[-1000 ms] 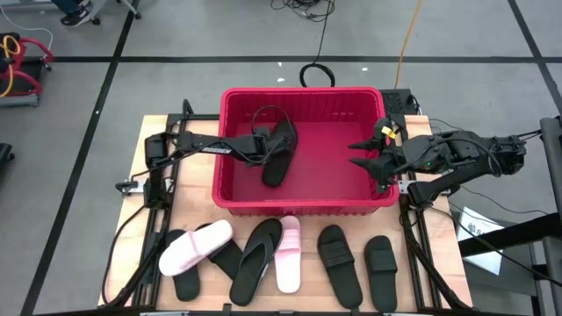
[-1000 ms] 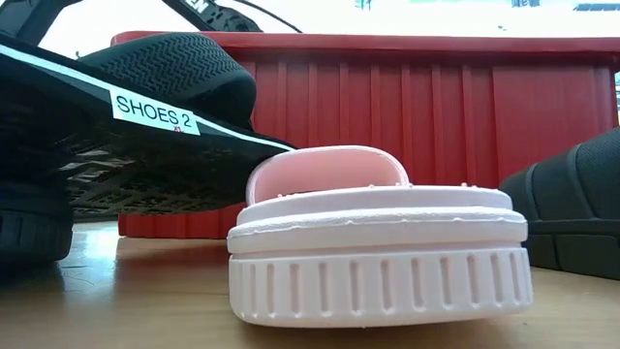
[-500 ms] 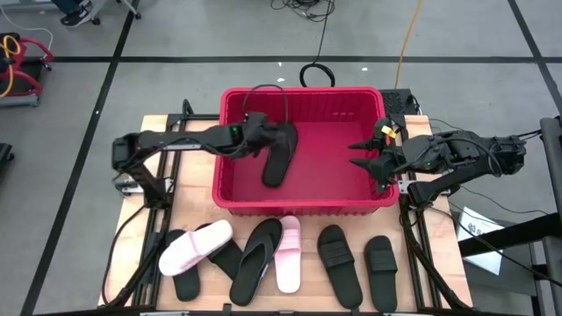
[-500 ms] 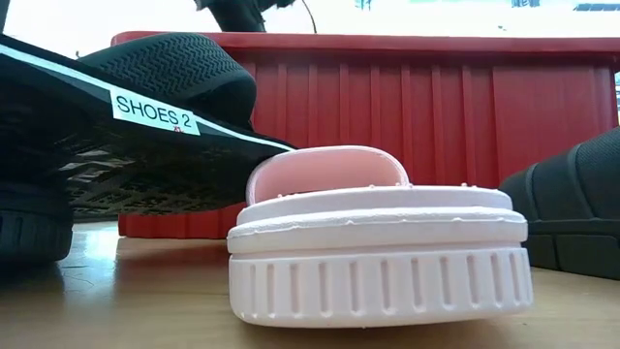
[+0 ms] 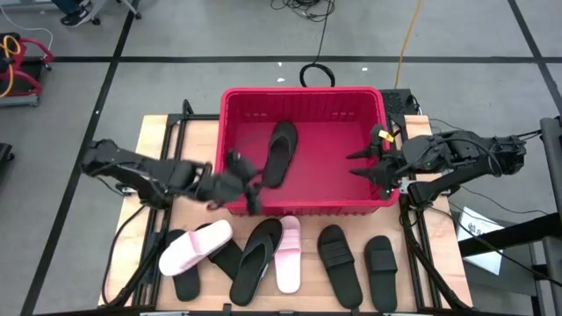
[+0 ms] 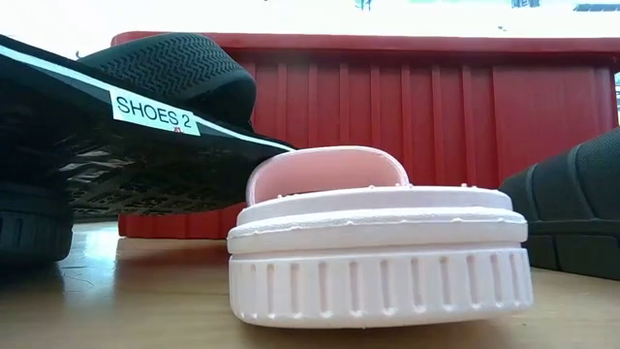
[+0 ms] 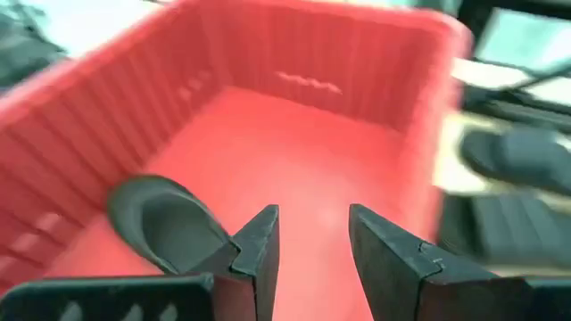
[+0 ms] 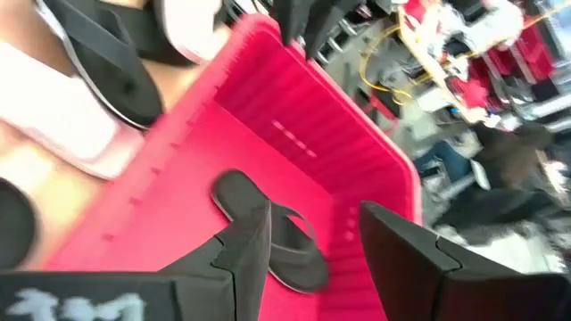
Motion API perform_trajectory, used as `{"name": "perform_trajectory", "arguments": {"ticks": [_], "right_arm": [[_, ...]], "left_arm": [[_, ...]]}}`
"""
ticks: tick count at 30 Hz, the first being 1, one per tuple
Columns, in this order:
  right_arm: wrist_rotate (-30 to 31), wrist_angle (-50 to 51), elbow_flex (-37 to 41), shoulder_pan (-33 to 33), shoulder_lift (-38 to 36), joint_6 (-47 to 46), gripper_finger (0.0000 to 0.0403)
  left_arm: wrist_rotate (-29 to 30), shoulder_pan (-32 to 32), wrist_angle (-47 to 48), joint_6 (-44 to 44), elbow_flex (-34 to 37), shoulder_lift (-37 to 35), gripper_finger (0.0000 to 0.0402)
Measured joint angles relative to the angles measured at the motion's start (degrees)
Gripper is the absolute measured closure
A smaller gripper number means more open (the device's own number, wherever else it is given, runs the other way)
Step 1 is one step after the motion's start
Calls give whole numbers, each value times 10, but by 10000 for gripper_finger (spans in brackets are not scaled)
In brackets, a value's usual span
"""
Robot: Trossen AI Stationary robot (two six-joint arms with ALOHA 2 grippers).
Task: Pick and place slides into bin
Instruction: Put the black slipper into the red bin
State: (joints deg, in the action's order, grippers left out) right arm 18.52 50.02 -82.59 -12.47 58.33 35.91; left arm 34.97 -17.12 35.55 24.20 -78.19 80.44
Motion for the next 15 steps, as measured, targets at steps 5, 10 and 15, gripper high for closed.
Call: {"name": "perform_trajectory", "arguments": {"ticks": [5,10,15], "right_arm": [[-10,-1,0,0,0,-26,238],[-17,-1,0,0,0,-50,238],[-79,-1,0,0,0,-86,238]], "left_arm": [[-14,-93,65,99,0,8,268],[-33,-167,116,190,-1,25,268],[-35,-220,129,248,-1,67,268]]}}
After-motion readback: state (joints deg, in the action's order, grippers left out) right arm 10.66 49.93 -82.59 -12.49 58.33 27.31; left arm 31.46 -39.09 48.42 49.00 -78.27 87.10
